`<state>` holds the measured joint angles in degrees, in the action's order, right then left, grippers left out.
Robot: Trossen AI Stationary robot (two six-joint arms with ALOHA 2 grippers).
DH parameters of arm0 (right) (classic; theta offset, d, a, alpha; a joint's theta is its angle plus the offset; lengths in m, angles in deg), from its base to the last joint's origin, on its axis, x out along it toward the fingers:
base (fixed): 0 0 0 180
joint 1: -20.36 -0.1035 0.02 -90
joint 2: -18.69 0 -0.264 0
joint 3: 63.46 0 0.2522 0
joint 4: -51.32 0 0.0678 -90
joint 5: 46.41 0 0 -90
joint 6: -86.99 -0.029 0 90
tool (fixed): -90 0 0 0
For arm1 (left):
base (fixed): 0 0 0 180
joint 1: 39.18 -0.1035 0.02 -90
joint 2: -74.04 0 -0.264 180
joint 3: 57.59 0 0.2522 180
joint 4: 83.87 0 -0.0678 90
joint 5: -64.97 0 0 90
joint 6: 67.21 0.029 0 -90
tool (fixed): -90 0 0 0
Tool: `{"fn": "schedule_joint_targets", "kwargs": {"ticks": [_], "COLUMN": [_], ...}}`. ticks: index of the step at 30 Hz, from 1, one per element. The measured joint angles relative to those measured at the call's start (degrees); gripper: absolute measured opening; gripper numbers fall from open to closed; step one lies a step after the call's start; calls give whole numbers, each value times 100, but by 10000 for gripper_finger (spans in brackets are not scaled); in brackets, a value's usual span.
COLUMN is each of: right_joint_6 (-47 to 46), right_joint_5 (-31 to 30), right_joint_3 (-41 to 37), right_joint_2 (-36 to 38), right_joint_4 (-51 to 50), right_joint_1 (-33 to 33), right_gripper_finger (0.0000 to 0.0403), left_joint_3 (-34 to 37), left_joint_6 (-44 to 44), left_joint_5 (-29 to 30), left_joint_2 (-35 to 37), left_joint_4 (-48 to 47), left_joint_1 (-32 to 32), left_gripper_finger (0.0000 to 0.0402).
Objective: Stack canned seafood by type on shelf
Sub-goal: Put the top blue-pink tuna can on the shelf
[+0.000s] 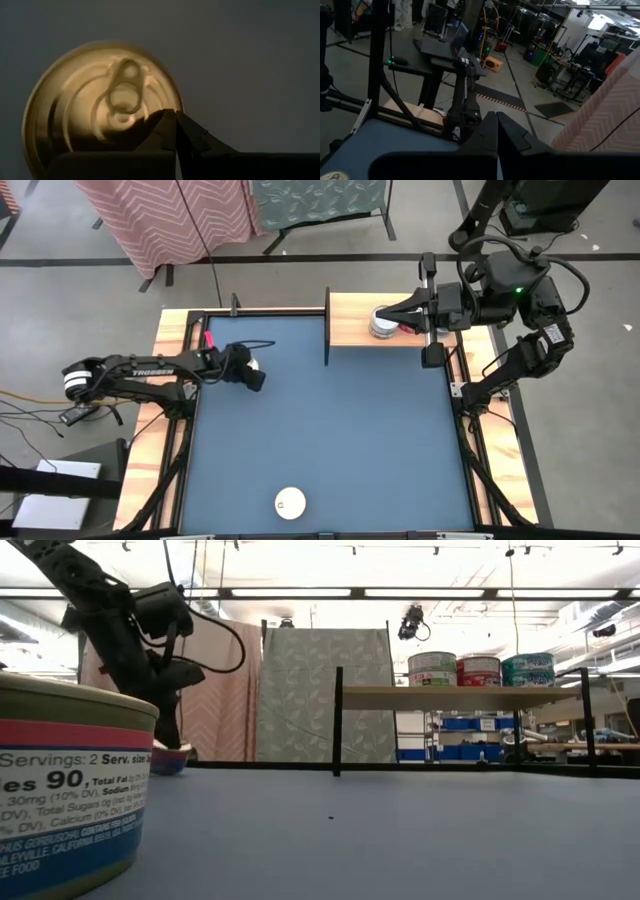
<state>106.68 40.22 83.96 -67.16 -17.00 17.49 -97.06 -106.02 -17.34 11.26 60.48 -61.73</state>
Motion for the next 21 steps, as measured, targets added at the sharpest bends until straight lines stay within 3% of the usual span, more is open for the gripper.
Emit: {"fn": "schedule_joint_targets", "kwargs": {"ticks": [7,21], "right_joint_6": [32,103], "right_joint_5": [1,2], "right_joint_3": [0,0], "right_joint_2": [0,0], "right_joint_4": [72,137], "right_joint_1": [9,7], "right_gripper_finger": [6,6], "left_joint_3": [52,174], "left_joint_6": [-214,-573], "left_joint_5": [-101,-86], "left_joint_2": [-67,-70], "left_joint_4": [635,754], "left_joint_1": [11,172], "left_gripper_finger": [4,4]}}
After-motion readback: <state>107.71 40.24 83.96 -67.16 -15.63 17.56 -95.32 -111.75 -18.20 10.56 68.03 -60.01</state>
